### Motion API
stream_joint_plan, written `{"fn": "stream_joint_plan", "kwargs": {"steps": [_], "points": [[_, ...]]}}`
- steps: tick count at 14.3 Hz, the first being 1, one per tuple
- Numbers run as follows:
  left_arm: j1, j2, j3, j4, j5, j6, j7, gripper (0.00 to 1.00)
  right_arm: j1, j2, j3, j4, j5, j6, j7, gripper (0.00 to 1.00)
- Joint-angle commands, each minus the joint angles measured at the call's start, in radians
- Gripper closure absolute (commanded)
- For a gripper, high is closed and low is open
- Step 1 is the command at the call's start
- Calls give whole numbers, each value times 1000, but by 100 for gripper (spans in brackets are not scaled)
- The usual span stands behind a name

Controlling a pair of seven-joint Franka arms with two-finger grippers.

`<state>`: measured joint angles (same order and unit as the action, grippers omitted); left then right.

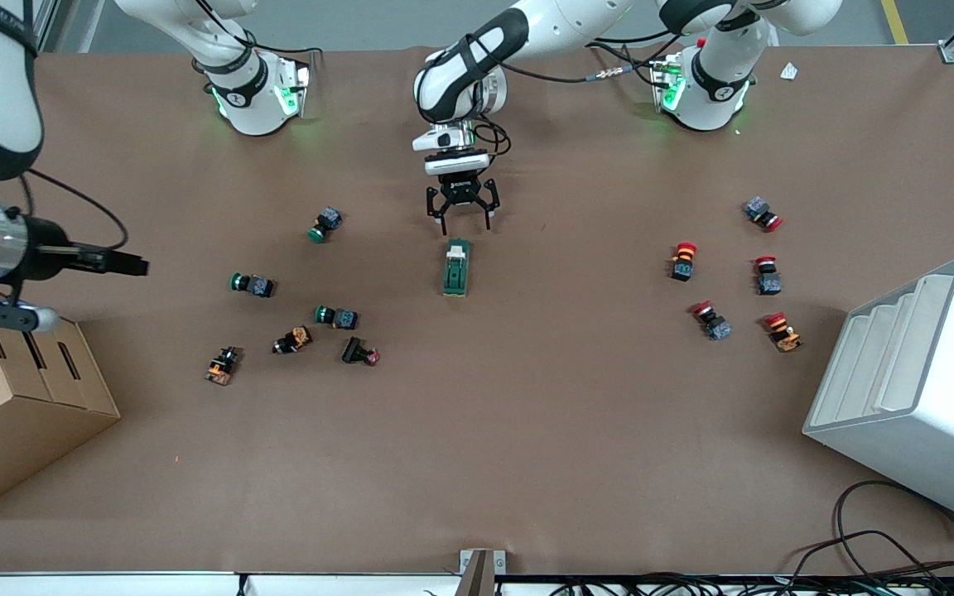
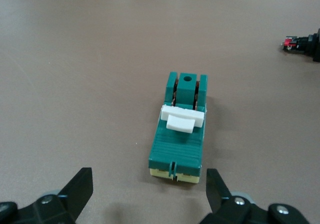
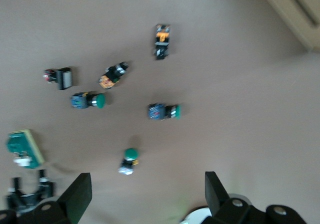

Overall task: Close load switch with both arms
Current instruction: 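Lower the left gripper to the switch while the right gripper approaches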

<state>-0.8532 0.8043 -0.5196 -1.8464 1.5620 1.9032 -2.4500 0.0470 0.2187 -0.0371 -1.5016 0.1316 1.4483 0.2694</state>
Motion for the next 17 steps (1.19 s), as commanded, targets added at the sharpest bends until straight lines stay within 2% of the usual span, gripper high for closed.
{"fn": "stream_joint_plan", "kwargs": {"steps": [1,2,4,6,10,12,14,17], "points": [[-38,30,13,25,21,-24,-27,0,60,-44,0,-72,46,9,161,0],[-53,33,24,32,26,-26,-62,0,92,-44,0,-81,46,13,219,0],[-110,50,88,30,67,-67,-76,0,158,-45,0,-107,51,39,359,0],[-145,87,134,30,142,-110,-84,0,232,-68,0,-175,66,113,480,0],[-145,88,136,55,155,-116,-118,0,434,-104,0,-328,71,289,852,0],[-149,90,136,58,155,-116,-116,0,516,-98,0,-342,95,342,982,0],[-150,93,136,58,158,-115,-112,0,543,-94,0,-342,207,392,1024,0],[-149,93,136,61,191,-108,-118,0,635,-94,-1,-362,218,480,1171,0]]}}
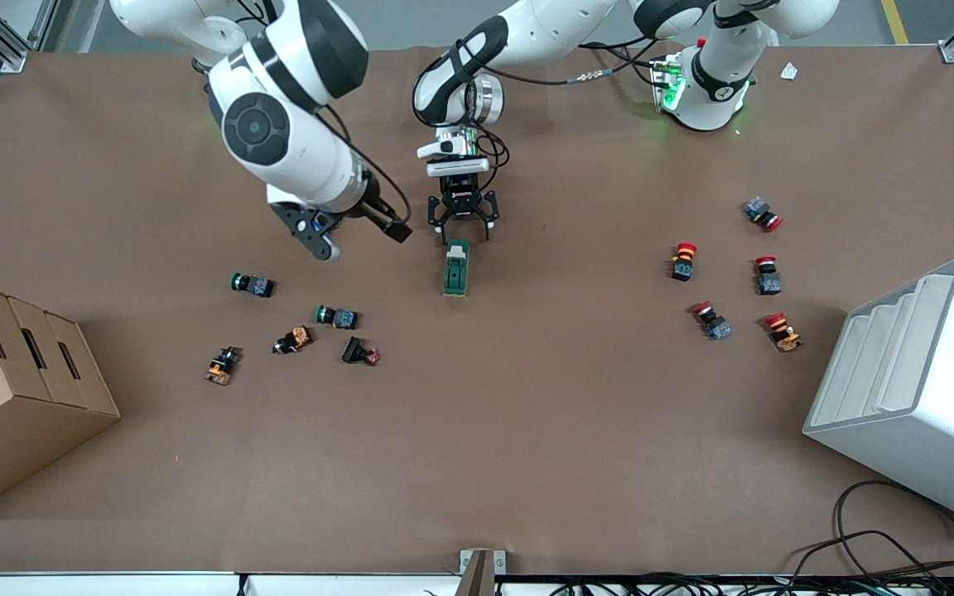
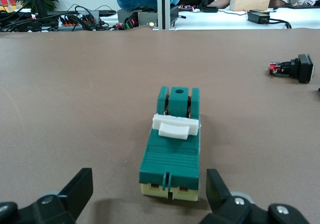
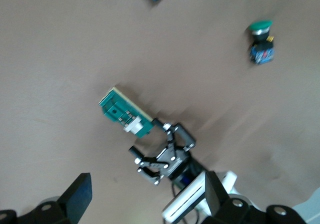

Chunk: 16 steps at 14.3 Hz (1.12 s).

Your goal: Close load switch with both arms

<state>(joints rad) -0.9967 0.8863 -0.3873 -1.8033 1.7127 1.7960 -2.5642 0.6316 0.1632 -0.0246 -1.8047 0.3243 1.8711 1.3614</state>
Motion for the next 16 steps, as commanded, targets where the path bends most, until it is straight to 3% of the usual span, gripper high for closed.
{"fn": "stream_joint_plan", "kwargs": {"steps": [1,5,9,16], "points": [[-5,14,4,18,45,2,-11,0,81,-37,-14,-91,25,115,108,0],[-5,19,5,12,68,11,-25,0,152,27,-14,-182,25,324,165,0],[-5,26,5,9,77,10,-44,0,168,134,-14,-180,25,428,189,0],[-7,28,7,-10,97,3,-57,0,189,242,-15,-180,18,574,173,0]]}}
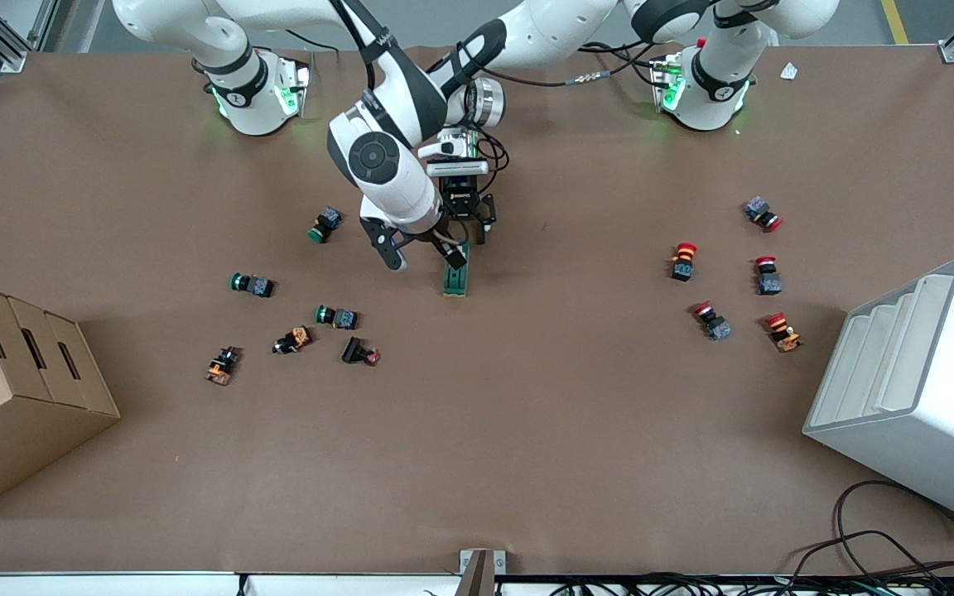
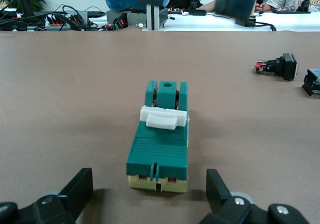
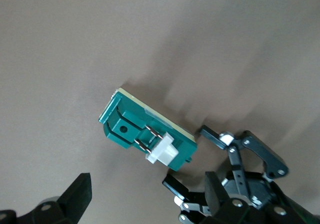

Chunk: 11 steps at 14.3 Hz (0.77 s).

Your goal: Close load switch with both arms

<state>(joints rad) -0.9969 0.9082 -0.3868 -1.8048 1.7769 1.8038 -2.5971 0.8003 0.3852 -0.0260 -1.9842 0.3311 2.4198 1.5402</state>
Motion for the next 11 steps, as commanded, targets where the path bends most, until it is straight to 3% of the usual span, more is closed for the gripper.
{"fn": "stream_joint_plan", "kwargs": {"steps": [1,4,11], "points": [[-6,8,6,-8,33,-4,-32,0,28,38,-12,-1,8,45,-8,0],[-6,12,6,-8,42,-9,-52,0,52,90,-14,2,5,149,-9,0],[-6,12,8,-25,45,-14,-51,0,73,158,-12,10,-6,222,-11,0]]}}
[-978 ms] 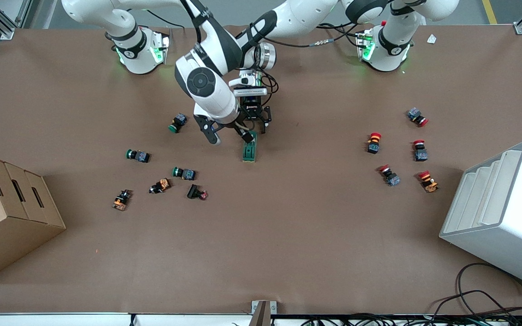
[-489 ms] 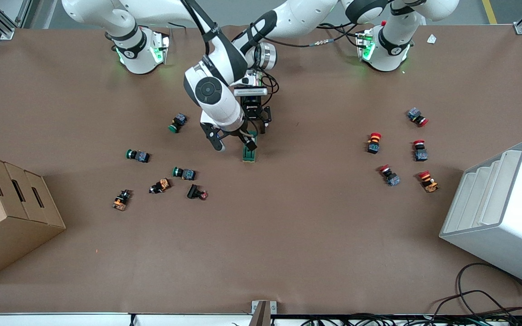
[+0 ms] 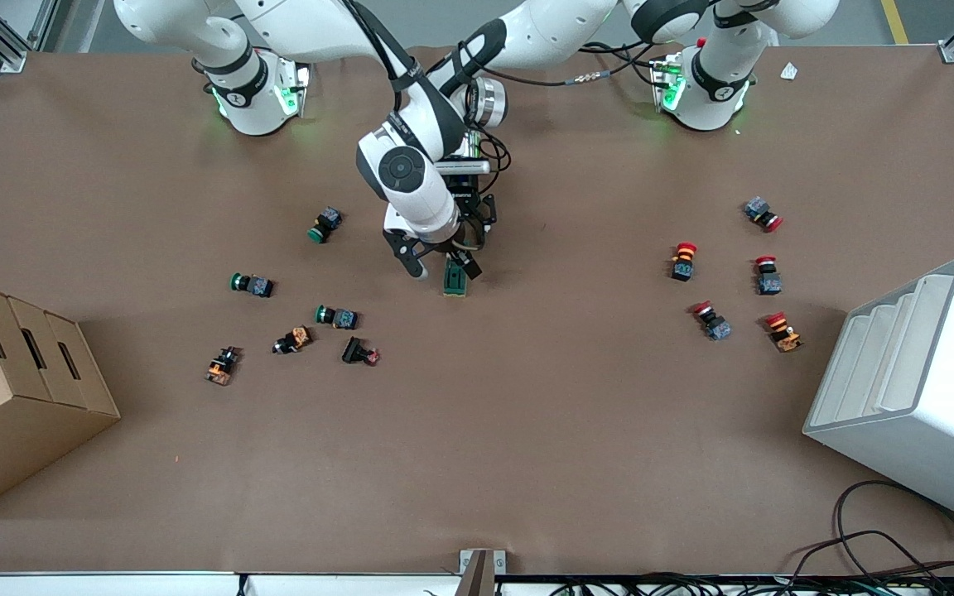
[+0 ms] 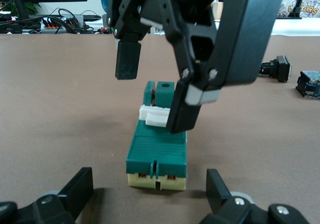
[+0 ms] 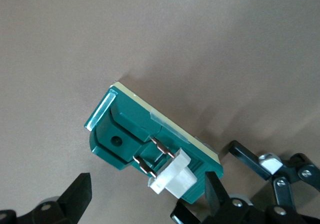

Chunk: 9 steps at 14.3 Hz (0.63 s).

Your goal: Close load switch with both arms

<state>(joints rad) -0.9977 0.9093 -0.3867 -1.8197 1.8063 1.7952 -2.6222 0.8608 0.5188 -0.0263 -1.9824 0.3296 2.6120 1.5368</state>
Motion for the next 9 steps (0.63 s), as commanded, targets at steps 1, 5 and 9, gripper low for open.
{"fn": "stream_joint_plan", "kwargs": {"steps": [1,5,9], "points": [[-6,11,8,-10,16,-5,-25,0,12,29,-12,10,-3,43,-7,0],[-6,13,8,-9,16,-5,-18,0,1,35,-14,17,-1,51,-1,0],[-6,17,8,-9,16,-5,-18,0,-29,33,-18,71,0,36,3,0]]}}
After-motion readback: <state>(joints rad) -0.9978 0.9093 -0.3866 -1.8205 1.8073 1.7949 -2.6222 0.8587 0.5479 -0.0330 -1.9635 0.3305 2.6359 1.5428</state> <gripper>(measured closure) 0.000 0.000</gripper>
